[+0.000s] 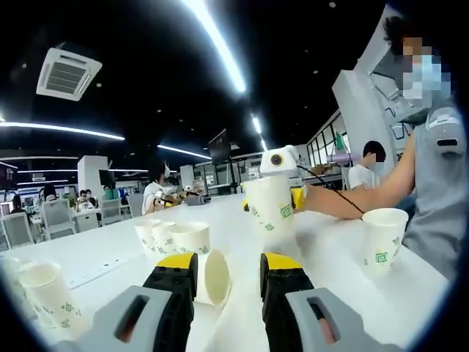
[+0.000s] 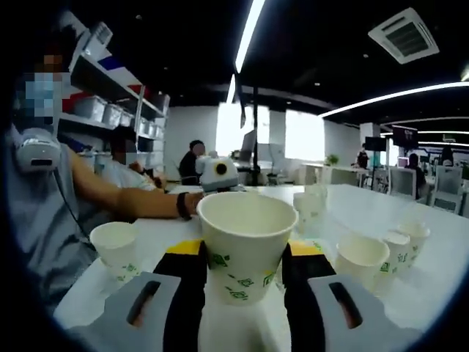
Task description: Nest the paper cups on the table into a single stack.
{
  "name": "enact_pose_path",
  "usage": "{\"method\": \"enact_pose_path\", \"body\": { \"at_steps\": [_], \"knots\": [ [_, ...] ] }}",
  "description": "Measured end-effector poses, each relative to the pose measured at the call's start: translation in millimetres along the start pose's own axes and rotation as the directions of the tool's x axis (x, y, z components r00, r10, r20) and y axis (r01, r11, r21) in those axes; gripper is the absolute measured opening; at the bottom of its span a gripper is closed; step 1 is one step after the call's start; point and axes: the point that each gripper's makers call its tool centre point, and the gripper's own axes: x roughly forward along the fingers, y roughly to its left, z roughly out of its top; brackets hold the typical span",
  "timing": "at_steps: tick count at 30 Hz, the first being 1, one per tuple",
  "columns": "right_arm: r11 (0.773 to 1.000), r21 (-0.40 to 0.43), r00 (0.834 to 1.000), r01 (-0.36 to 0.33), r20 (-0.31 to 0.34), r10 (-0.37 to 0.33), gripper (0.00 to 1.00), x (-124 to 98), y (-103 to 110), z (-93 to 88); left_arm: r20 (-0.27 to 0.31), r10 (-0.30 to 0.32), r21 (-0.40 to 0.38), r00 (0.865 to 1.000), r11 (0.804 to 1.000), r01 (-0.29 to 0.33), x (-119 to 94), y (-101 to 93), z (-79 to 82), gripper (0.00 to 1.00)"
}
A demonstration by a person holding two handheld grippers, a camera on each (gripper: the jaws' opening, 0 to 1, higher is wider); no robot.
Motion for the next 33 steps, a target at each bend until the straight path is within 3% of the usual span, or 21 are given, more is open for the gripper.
{"method": "enact_pose_path", "body": {
  "at_steps": [8,13,19,27,33],
  "knots": [
    [0.996,-0.057,0.995,-0.061,0.070,0.065,0.43,1.8,47.7,41.4,-0.008,-0.002,-0.004,1.000,1.000,0.002,0.5,1.4,-2.4,0.36],
    [0.990,-0.095,0.991,-0.103,0.074,0.110,0.43,7.0,80.3,53.0,-0.009,0.001,-0.005,1.000,1.000,-0.001,-0.1,3.2,-3.2,0.36],
    [0.985,-0.092,0.986,-0.148,0.069,0.154,0.43,13.6,122.6,53.3,-0.013,0.000,-0.001,1.000,1.000,0.000,0.7,2.4,-4.4,0.36],
    [0.980,-0.086,0.981,-0.180,0.062,0.185,0.43,8.3,138.1,45.3,-0.012,0.002,0.004,1.000,1.000,-0.002,-0.1,5.1,-3.6,0.36],
    [0.980,-0.079,0.980,-0.184,0.064,0.189,0.44,3.7,138.1,32.2,-0.014,0.001,0.007,1.000,1.000,-0.001,-0.2,6.1,-4.0,0.36]
  ]
}}
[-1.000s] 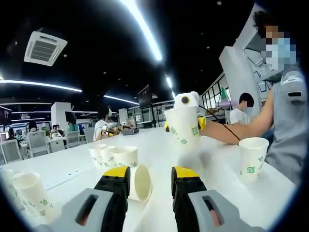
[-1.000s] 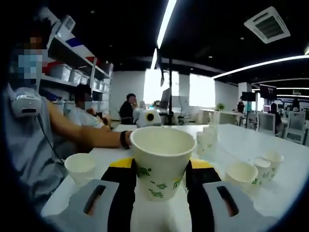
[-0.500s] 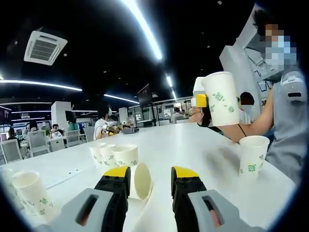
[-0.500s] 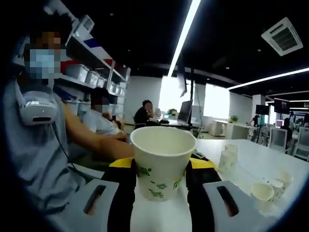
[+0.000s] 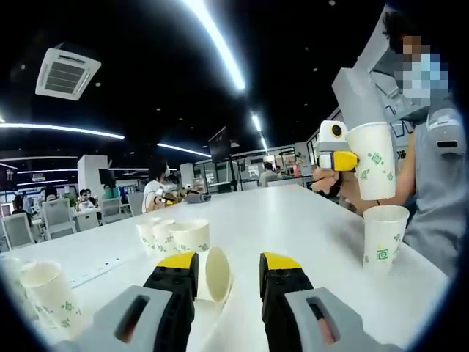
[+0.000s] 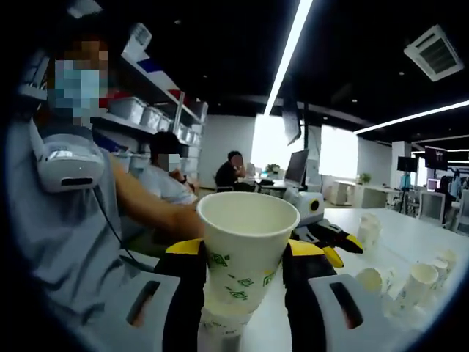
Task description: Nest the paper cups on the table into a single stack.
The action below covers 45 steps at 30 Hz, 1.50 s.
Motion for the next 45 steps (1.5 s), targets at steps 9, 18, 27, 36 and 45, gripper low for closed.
{"method": "enact_pose_path", "body": {
  "at_steps": [9,18,27,36,45],
  "knots": [
    [1.000,0.011,1.000,0.001,0.001,-0.001,0.44,5.9,1.9,-11.1,0.002,0.002,0.002,1.000,1.000,-0.002,-0.1,1.1,0.7,0.36],
    [1.000,-0.031,0.999,0.004,-0.050,-0.005,0.44,15.2,5.3,-21.8,0.003,0.007,0.010,1.000,1.000,-0.007,0.3,-3.1,2.3,0.35],
    [0.999,-0.033,0.998,-0.002,-0.062,0.000,0.45,18.5,10.7,-26.8,0.000,0.012,0.016,1.000,1.000,-0.012,0.1,-4.2,2.0,0.35],
    [0.999,-0.035,0.998,0.008,-0.057,-0.010,0.55,16.0,10.2,-29.5,-0.002,0.014,0.019,1.000,1.000,-0.014,0.5,-4.8,1.3,0.34],
    [0.998,-0.050,0.999,0.033,-0.037,-0.035,0.72,12.6,7.0,-25.1,-0.001,0.016,0.020,1.000,1.000,-0.016,0.8,-5.2,1.4,0.34]
  ]
}}
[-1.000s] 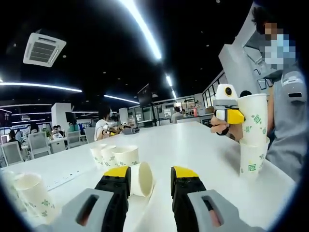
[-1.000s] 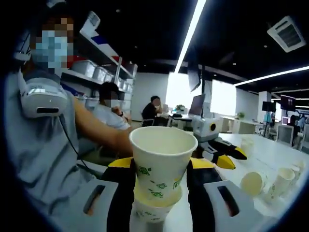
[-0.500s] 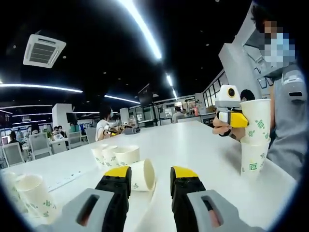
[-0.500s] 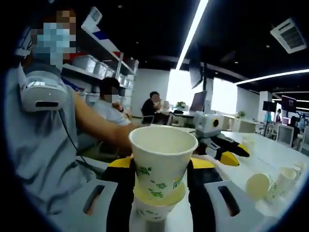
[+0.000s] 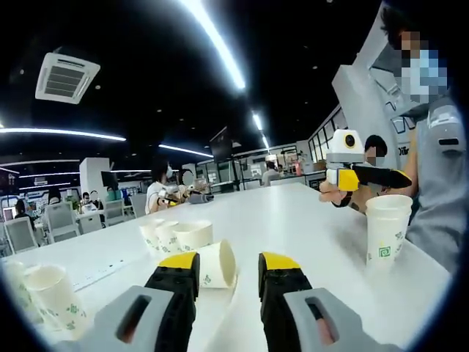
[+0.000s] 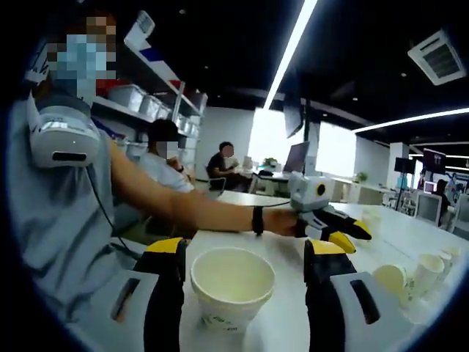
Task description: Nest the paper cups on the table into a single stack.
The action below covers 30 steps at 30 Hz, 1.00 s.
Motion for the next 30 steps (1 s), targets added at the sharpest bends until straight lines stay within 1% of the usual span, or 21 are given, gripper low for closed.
{"method": "enact_pose_path", "body": {
  "at_steps": [2,3,10,15,18,21,24,30],
  "knots": [
    [1.000,0.002,1.000,0.015,0.003,-0.015,0.76,-1.2,-3.9,0.7,0.000,0.000,0.000,1.000,1.000,0.000,0.3,-0.4,-0.3,0.34],
    [1.000,0.003,1.000,0.022,0.007,-0.022,0.76,-2.7,-5.6,1.3,0.000,-0.001,-0.001,1.000,1.000,0.001,0.3,-0.5,-0.3,0.34],
    [1.000,0.007,0.999,0.028,0.024,-0.028,0.72,-6.3,-9.3,5.4,-0.002,0.000,0.000,1.000,1.000,0.000,0.7,-1.2,-1.0,0.34],
    [0.999,0.006,0.998,0.039,0.052,-0.039,0.70,-10.2,-14.8,15.7,-0.002,-0.002,-0.001,1.000,1.000,0.002,0.8,-1.7,-1.4,0.34],
    [0.998,-0.004,0.996,0.058,0.061,-0.058,0.68,-13.8,-23.1,20.8,-0.002,-0.001,-0.002,1.000,1.000,0.001,0.4,-1.5,-1.4,0.34],
    [0.997,-0.008,0.993,0.082,0.082,-0.081,0.64,-18.5,-33.0,27.9,-0.003,-0.001,-0.002,1.000,1.000,0.001,0.2,-1.2,-1.9,0.34],
    [0.995,-0.017,0.991,0.100,0.095,-0.099,0.59,-21.5,-42.8,33.9,-0.006,-0.002,-0.002,1.000,1.000,0.002,0.2,-1.1,-2.9,0.34],
    [0.992,-0.038,0.988,0.118,0.109,-0.113,0.55,-22.2,-57.1,47.8,-0.006,-0.001,-0.005,1.000,1.000,0.001,-0.4,1.3,-3.5,0.34]
  ]
}}
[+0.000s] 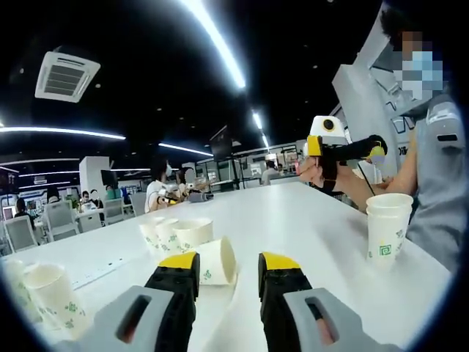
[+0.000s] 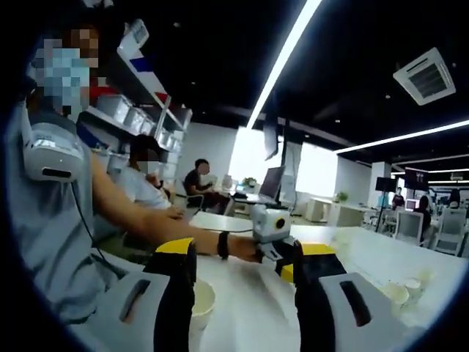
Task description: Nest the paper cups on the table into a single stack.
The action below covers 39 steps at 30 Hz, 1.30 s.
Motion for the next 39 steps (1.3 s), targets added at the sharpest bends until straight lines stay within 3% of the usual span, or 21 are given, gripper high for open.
{"method": "enact_pose_path", "body": {
  "at_steps": [19,29,32,39],
  "knots": [
    [0.998,-0.009,0.997,0.061,-0.047,-0.062,0.52,-2.1,-53.1,-6.8,0.008,0.000,0.000,1.000,1.000,0.000,-1.1,3.6,1.9,0.34],
    [0.998,-0.018,0.997,0.062,-0.050,-0.063,0.51,1.2,-78.8,-0.2,0.014,0.003,-0.005,1.000,1.000,-0.003,-6.2,22.5,0.1,0.34],
    [0.997,-0.031,0.997,0.064,-0.042,-0.066,0.49,0.0,-88.8,-3.7,0.016,0.002,-0.005,1.000,1.000,-0.002,-7.8,28.3,-0.1,0.34],
    [0.996,0.015,0.995,0.092,-0.028,-0.092,0.48,-7.4,-104.5,-29.9,0.021,0.005,-0.001,1.000,1.000,-0.005,-3.6,12.5,3.8,0.34]
  ]
}}
